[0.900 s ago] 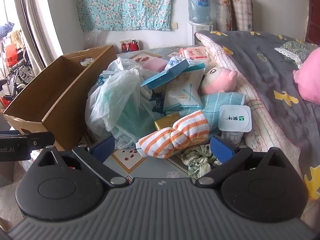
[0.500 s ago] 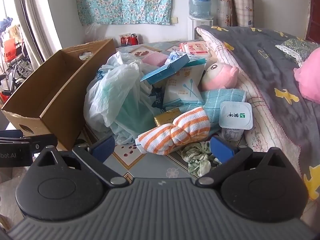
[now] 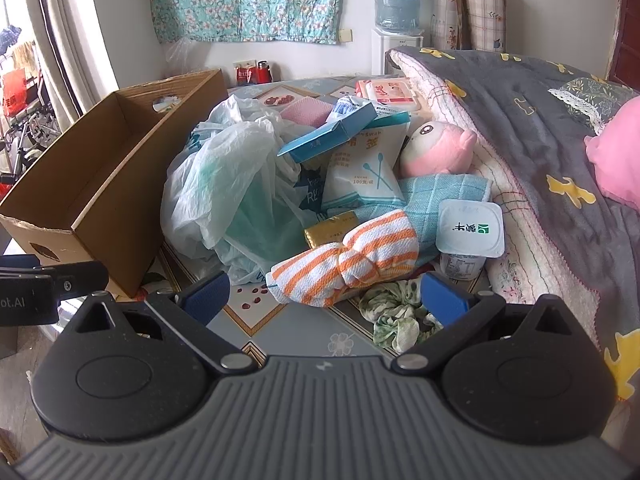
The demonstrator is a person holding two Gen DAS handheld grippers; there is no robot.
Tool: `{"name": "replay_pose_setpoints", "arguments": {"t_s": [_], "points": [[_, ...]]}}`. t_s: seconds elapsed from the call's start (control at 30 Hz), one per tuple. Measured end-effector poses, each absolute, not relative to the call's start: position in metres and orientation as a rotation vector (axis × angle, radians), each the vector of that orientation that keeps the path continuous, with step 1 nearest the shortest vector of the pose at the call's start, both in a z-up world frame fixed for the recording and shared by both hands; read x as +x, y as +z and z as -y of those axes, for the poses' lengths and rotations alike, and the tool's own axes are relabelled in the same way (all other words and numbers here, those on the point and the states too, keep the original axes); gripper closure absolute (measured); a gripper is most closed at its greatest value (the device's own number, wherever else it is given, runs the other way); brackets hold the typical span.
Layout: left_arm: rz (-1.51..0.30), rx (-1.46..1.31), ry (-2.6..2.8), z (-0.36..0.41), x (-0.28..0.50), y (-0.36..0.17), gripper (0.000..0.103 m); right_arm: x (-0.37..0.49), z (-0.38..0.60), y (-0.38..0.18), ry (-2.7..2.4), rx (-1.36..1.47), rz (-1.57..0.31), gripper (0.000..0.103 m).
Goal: Organize soft objects
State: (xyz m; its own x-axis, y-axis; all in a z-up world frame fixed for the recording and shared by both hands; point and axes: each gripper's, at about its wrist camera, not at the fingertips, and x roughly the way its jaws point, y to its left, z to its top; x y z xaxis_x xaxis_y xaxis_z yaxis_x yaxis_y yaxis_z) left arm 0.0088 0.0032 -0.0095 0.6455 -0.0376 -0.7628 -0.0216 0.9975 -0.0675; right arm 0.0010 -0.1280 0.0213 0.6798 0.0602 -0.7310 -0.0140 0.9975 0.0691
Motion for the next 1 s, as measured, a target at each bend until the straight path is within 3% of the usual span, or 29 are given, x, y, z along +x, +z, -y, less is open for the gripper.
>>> {"name": "replay_pose_setpoints", "arguments": {"t_s": [1.0], "points": [[-0.872, -0.077, 0.001, -0.0095, 0.0116, -0.0099, 0.000, 0.0050, 0.1216, 0.0224, 0.062, 0.060, -0.836, 0.001]]}}
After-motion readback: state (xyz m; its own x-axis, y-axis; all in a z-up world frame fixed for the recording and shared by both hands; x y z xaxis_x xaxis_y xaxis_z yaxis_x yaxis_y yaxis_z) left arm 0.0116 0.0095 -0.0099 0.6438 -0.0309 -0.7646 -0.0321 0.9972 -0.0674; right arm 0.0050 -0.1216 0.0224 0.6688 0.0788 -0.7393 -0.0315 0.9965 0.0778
